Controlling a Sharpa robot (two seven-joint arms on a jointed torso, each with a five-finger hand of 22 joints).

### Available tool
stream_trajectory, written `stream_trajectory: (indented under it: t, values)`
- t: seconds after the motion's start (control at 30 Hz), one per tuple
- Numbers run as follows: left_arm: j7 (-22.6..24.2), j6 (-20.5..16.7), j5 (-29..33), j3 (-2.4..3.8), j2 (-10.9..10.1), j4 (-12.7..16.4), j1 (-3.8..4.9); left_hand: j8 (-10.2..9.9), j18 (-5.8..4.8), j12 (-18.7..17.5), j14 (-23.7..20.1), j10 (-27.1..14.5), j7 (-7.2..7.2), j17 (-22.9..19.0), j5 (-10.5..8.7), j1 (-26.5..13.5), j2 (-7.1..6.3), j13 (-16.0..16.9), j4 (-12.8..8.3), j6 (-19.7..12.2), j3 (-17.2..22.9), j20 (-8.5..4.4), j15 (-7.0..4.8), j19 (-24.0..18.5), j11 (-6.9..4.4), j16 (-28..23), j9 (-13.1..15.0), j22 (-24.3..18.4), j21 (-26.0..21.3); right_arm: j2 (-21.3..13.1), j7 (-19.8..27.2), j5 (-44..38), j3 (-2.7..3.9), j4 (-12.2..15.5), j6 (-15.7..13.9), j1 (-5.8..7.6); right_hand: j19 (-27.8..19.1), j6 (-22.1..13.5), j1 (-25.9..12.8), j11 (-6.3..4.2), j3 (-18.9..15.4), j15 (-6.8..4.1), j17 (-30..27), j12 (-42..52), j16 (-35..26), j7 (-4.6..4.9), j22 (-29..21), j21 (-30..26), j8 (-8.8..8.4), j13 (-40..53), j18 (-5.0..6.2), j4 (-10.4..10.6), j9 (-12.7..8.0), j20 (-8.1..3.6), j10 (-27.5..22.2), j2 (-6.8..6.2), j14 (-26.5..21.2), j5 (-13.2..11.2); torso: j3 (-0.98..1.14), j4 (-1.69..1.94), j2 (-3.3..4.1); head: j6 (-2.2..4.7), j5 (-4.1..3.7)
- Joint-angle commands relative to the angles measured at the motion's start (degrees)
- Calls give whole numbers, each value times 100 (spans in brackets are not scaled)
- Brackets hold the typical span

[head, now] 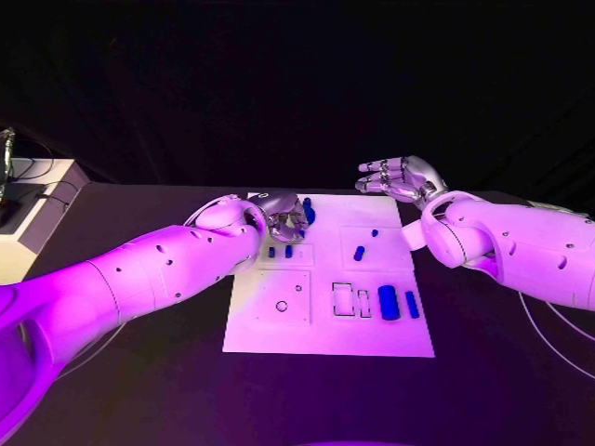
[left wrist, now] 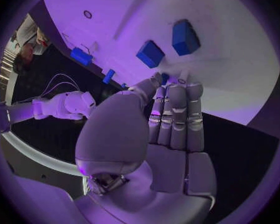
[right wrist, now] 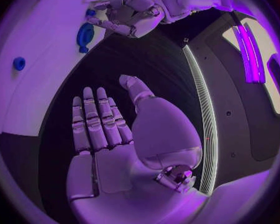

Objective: Assemble the parts on the task board

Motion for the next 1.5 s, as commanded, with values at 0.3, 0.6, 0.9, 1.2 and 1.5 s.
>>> stream_trajectory:
  t: [0.3,0.6,0.9,1.2,1.5]
  values:
    - [-14,258,20,-5,61,-48,-1,-22,41,-17,31,279,46,-1,-18,-11,145,5,-54,204,8,-27,-30,36,-49,33,1,212,102,9,89,-60,3,17,26,3,-31,58,-58,0,24,-10,-6,-19,-34,124,-6,-21,-13,-8,-109,-5,7,-1,32,-3,12,38,-2,3,-2,-21,-15]
    - [-56,362,20,-14,65,-66,-1,-20,15,-9,36,531,72,7,-17,27,252,16,-130,385,-33,-53,-53,42,-98,36,5,224,175,8,89,-60,3,22,27,4,-31,58,-58,0,24,-10,-6,-19,-34,124,-6,-21,-13,-8,-109,-5,7,-1,32,-3,12,38,-3,11,-7,-34,-30]
    - [-68,264,24,-18,62,-56,-2,-22,7,-123,44,721,168,23,-16,109,363,26,-265,438,-5,-69,-64,42,-109,32,2,241,262,9,91,-60,3,24,24,6,-21,62,-65,0,26,-12,-6,-19,-34,123,-5,-20,-14,-8,-110,5,7,-3,36,-4,16,41,-8,9,-4,-30,-26]
    - [47,-78,158,-14,-36,83,-7,-27,5,-186,134,849,202,39,-16,86,392,22,-408,515,144,-84,-81,133,-117,-11,-4,278,498,12,95,-60,3,24,25,7,-21,62,-65,0,26,-12,-6,-19,-34,123,-5,-20,-14,-8,-110,5,7,-3,36,-4,16,41,-11,7,-6,-8,-24]
    - [127,-278,461,72,-395,544,-9,-26,6,-185,158,864,201,58,-14,53,372,22,-421,536,180,-78,-86,179,-123,-22,-3,289,594,-13,95,-60,3,27,24,7,-21,62,-65,0,26,-12,-6,-19,-34,123,-5,-20,-14,-8,-110,5,7,-3,36,-4,16,41,-9,23,-22,-10,-29]
